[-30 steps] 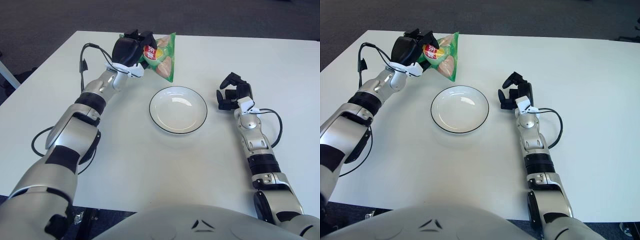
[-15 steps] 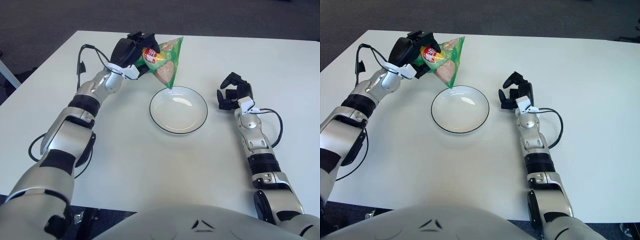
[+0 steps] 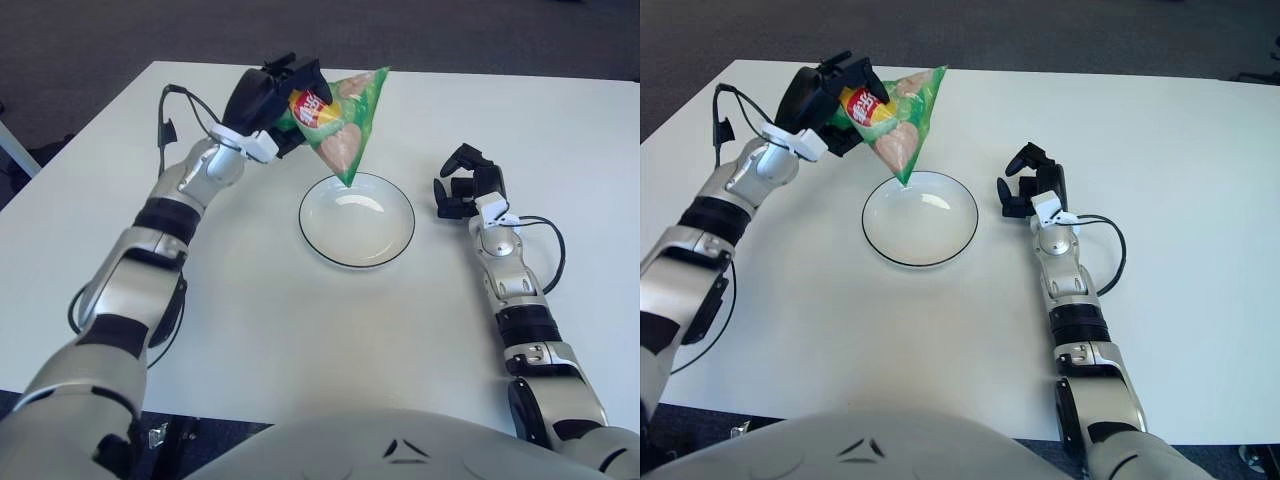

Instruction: Put the snack into the plate.

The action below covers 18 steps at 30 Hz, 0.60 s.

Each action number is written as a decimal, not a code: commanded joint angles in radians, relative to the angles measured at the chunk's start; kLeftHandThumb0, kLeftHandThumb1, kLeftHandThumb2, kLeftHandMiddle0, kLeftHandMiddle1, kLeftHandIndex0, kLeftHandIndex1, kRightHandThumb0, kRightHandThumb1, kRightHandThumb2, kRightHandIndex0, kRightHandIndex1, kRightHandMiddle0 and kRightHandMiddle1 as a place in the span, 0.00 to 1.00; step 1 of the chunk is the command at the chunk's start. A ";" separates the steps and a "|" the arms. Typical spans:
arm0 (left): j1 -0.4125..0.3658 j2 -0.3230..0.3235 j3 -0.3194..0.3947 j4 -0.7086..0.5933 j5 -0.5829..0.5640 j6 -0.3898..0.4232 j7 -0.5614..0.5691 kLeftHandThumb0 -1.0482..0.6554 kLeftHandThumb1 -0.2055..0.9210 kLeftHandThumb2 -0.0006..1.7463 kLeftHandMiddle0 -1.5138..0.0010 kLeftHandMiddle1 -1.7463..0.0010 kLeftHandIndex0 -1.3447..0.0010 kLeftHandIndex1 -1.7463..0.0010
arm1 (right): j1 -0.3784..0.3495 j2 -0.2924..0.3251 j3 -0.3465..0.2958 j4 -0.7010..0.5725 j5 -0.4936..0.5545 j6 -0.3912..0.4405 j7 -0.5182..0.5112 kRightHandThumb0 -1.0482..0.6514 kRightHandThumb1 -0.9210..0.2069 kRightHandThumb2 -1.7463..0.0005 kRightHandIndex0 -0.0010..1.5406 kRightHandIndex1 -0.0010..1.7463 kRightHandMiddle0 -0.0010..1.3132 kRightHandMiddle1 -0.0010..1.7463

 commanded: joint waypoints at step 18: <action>0.120 -0.020 0.037 -0.251 -0.115 -0.004 -0.277 0.93 0.31 0.87 0.51 0.00 0.27 0.00 | 0.072 0.018 0.014 0.051 -0.018 0.049 0.000 0.31 0.62 0.18 0.86 1.00 0.53 1.00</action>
